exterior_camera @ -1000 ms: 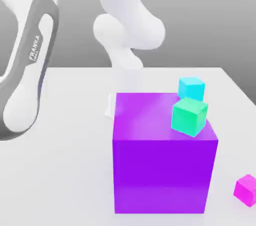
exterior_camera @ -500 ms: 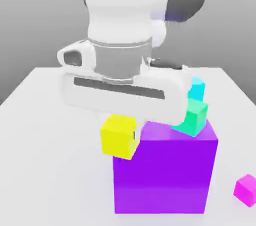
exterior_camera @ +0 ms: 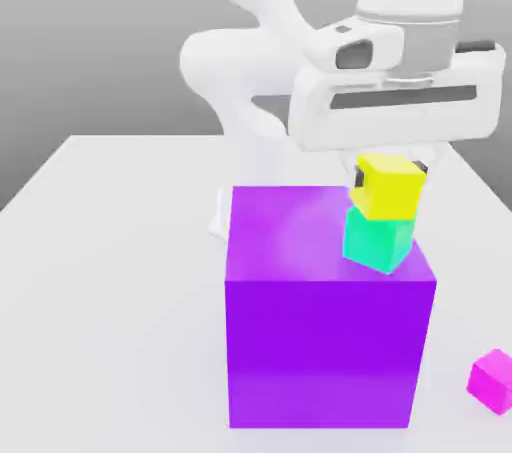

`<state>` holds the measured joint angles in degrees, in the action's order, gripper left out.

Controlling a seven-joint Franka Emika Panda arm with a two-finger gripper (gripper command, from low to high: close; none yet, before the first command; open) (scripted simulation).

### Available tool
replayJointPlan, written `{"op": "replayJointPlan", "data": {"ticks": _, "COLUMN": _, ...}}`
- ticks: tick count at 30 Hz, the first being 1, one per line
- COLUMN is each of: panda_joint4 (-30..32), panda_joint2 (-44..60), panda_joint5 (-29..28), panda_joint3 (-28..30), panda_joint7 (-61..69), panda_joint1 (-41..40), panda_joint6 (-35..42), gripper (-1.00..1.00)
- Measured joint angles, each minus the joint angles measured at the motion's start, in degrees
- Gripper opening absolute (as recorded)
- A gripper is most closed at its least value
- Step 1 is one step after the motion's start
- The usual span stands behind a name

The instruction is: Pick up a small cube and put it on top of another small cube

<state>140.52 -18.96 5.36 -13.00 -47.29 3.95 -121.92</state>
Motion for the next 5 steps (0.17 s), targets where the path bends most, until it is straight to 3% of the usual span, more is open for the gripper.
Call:
{"op": "replayJointPlan", "data": {"ticks": 2, "panda_joint4": 0.69, "panda_joint2": 0.31, "panda_joint5": -0.18, "panda_joint3": -0.13, "panda_joint7": -0.08, "panda_joint1": -0.02, "panda_joint6": -0.99, "gripper": 1.0}}
{"op": "replayJointPlan", "data": {"ticks": 5, "panda_joint4": -2.17, "panda_joint2": -1.27, "panda_joint5": -0.29, "panda_joint3": 0.13, "panda_joint7": 0.01, "panda_joint1": -0.08, "panda_joint6": 3.4, "gripper": 1.0}}
